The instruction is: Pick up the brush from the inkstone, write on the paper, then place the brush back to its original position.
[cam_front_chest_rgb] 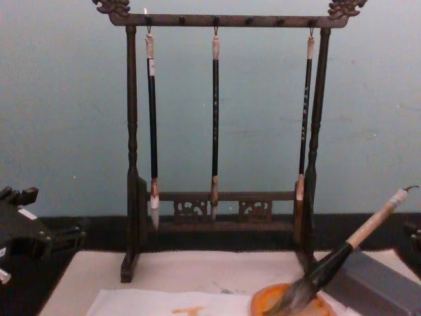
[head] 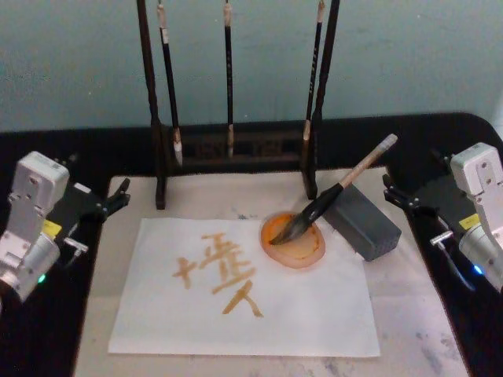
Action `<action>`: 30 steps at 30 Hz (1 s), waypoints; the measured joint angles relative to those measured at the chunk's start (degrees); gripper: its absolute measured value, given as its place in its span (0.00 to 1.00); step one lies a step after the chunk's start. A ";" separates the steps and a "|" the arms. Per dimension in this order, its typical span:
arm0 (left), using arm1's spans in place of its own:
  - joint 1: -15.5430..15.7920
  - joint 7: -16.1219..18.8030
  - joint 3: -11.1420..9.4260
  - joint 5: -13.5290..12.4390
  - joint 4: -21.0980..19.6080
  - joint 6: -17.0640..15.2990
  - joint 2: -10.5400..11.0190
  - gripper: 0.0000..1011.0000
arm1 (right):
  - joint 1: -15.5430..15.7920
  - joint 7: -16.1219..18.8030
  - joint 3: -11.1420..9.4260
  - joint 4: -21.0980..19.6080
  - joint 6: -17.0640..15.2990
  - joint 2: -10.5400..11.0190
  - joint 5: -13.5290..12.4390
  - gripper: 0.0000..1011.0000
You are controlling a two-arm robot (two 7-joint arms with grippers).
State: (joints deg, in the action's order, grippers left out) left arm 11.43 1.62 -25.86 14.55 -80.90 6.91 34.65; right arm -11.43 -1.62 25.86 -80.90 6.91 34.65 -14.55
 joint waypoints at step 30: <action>0.00 0.00 0.00 0.00 0.00 0.00 0.00 1.00 | 6.91 6.04 -7.16 -9.95 -4.07 2.11 -10.96 0.99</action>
State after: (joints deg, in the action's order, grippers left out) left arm 11.43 1.62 -25.86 14.55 -80.90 6.91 34.64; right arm -4.52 4.42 18.70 -90.85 2.84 36.76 -25.50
